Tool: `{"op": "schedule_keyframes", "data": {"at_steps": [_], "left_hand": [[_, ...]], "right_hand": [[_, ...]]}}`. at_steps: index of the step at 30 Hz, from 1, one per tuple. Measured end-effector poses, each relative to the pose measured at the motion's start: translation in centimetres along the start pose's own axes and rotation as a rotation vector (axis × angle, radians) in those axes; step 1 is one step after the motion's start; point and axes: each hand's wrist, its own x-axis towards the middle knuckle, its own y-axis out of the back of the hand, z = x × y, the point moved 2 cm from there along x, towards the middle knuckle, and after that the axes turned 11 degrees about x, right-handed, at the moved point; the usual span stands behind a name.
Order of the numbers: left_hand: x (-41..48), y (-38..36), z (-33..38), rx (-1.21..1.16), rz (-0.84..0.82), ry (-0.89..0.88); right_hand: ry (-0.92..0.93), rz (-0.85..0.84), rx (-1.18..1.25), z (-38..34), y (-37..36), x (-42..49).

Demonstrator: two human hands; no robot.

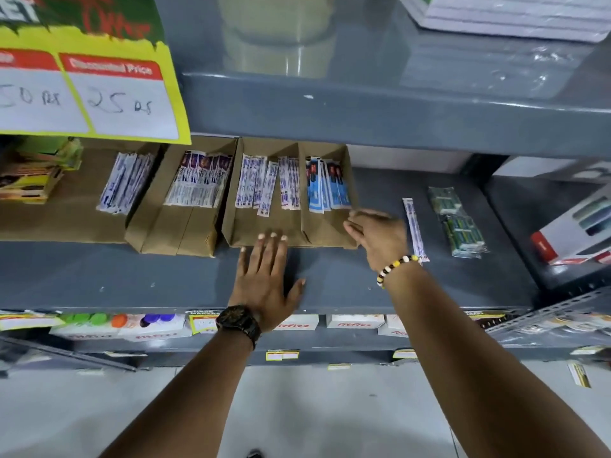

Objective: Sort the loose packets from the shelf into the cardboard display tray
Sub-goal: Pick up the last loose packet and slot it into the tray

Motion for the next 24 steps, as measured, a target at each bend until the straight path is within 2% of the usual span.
{"op": "schedule_keyframes", "data": {"at_steps": [4,7,9,11,18,24], "left_hand": [[0.0,0.0,0.1,0.051,-0.023,0.002],[0.0,-0.2,0.2,0.061,-0.045,-0.002],[0.0,-0.3,0.1,0.062,-0.054,-0.006],[0.0,-0.3,0.2,0.065,-0.057,-0.01],[0.1,-0.4,0.2,0.076,-0.061,-0.02],[0.0,0.0,-0.1,0.035,-0.104,-0.017]], "right_hand": [[0.242,0.1,-0.211,-0.8,5.6,1.3],[0.413,0.258,-0.652,-1.7,9.4,2.9],[0.426,0.274,-0.922,-2.0,11.2,3.3],[0.37,0.24,-1.061,-2.0,12.4,3.7],[0.229,0.268,-1.014,-2.1,12.6,4.6],[0.219,0.342,-0.605,-1.6,12.8,2.3]]}}
